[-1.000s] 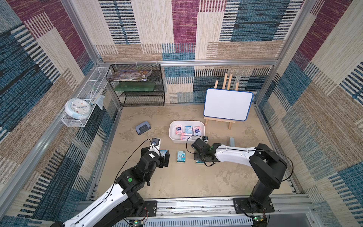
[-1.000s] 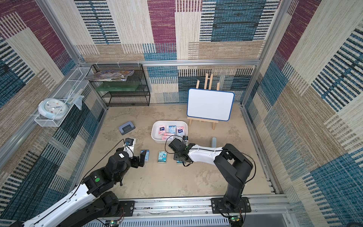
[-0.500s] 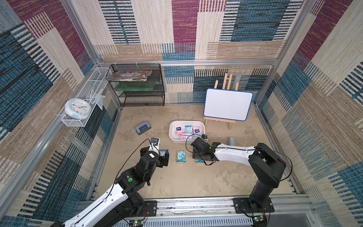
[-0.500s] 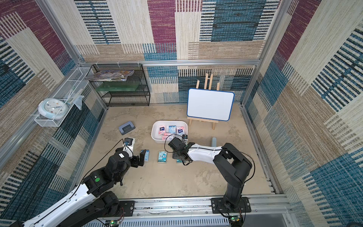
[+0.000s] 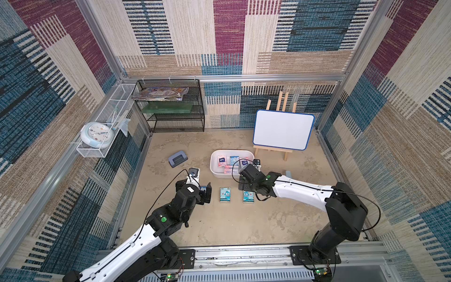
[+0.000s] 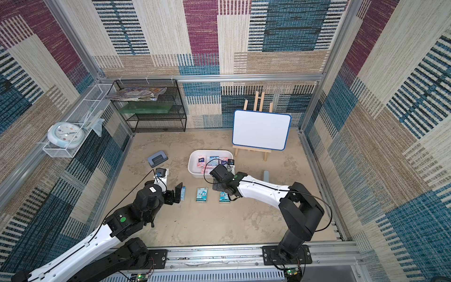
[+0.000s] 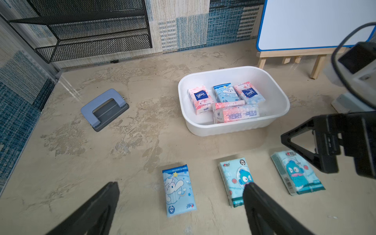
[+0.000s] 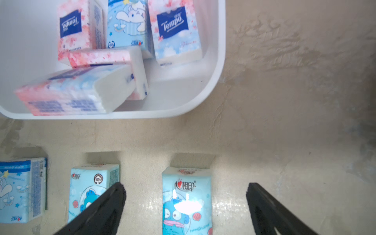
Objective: Take the pocket tissues out of the storage box
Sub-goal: Place the pocket tissues at the center of the board, then pick up the pocket tissues from the storage box.
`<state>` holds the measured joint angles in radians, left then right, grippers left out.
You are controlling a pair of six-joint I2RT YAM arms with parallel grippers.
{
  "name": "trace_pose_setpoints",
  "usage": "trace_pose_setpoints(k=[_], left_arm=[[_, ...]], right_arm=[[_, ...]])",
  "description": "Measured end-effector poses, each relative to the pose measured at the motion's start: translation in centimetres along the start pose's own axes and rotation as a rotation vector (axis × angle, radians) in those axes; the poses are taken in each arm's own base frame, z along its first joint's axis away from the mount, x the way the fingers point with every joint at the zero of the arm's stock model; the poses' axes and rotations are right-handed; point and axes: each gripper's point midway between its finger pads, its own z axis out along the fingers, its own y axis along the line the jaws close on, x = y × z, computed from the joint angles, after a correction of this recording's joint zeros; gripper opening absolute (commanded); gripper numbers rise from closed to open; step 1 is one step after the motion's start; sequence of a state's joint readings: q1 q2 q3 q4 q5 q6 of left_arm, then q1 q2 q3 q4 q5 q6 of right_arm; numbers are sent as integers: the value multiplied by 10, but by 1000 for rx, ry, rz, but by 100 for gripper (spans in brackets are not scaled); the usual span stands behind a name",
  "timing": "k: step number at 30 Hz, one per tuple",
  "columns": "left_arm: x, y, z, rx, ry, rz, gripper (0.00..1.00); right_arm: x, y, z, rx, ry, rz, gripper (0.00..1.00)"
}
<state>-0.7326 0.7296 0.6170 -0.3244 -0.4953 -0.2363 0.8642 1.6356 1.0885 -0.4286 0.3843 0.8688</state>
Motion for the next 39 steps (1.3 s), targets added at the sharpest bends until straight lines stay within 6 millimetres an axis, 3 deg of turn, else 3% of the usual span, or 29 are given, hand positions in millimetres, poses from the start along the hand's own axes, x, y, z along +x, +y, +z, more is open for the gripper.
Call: trace_pose_setpoints(k=[12, 20, 28, 39], left_arm=[[-8, 0, 0, -9, -10, -28, 100], [-6, 4, 3, -39, -1, -30, 100], [1, 4, 7, -43, 13, -17, 100], [16, 3, 12, -43, 43, -28, 100]], right_arm=[[-46, 1, -34, -36, -70, -13, 100], [-91, 4, -44, -64, -116, -14, 100], [-122, 16, -29, -79, -103, -52, 96], [-124, 42, 26, -83, -4, -126, 84]])
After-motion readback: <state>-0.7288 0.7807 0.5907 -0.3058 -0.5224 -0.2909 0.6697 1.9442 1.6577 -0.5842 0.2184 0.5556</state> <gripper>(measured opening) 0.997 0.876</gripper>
